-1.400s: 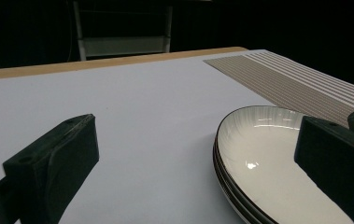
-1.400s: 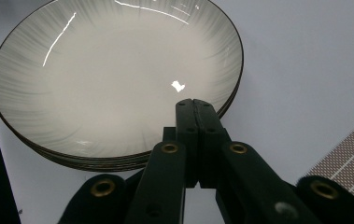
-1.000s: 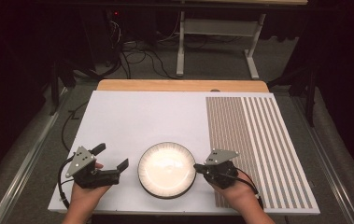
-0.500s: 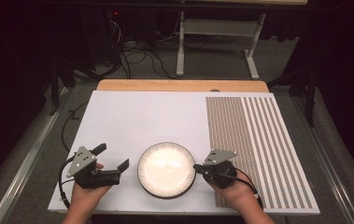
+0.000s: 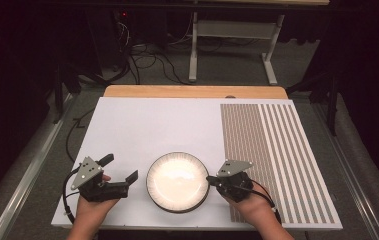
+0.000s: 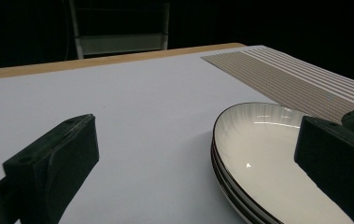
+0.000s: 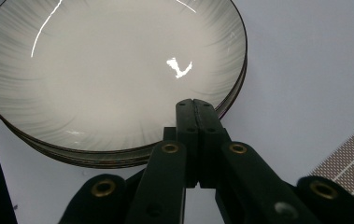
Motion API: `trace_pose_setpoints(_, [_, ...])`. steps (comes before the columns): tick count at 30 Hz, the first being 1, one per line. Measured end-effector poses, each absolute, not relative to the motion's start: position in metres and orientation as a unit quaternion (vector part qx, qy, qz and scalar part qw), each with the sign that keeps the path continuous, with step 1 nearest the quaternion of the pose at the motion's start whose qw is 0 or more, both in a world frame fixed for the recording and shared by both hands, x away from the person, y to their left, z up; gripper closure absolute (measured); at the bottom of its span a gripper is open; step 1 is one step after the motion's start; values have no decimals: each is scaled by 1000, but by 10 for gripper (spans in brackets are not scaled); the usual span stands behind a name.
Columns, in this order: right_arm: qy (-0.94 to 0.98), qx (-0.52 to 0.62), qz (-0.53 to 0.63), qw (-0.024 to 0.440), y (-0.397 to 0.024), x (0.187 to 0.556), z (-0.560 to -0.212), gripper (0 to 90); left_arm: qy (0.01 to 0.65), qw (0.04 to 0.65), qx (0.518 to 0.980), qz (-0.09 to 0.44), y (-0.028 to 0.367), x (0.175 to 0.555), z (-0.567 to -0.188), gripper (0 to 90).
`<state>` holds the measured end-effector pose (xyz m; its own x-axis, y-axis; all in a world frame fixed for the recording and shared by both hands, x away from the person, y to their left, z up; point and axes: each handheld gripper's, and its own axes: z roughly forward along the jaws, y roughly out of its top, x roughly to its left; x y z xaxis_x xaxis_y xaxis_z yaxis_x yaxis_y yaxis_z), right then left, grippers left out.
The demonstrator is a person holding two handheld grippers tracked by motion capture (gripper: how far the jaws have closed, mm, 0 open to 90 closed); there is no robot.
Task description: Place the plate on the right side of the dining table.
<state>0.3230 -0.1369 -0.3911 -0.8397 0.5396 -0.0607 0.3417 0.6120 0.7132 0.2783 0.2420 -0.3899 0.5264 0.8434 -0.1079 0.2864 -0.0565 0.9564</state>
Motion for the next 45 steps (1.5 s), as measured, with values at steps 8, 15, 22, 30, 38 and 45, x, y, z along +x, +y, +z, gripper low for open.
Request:
trace_pose_setpoints(8, [888,247,365,134,-134,323,-392,900,416,549,679,254,243,278,-390,5])
trace_pose_setpoints(15, [887,251,364,130,-132,323,-392,900,416,549,679,254,243,278,-390,5])
trace_pose_setpoints(22, [890,243,364,128,-127,323,-393,900,417,550,678,254,243,278,-390,5])
trace_pose_setpoints(30, [891,239,366,122,-120,322,-394,900,417,551,677,255,244,278,-389,5])
trace_pose_setpoints(38, [893,233,366,117,-115,320,-395,900,417,552,676,255,245,277,-389,5])
trace_pose_setpoints(45, [893,234,366,118,-114,319,-395,900,417,552,676,254,244,277,-388,5])
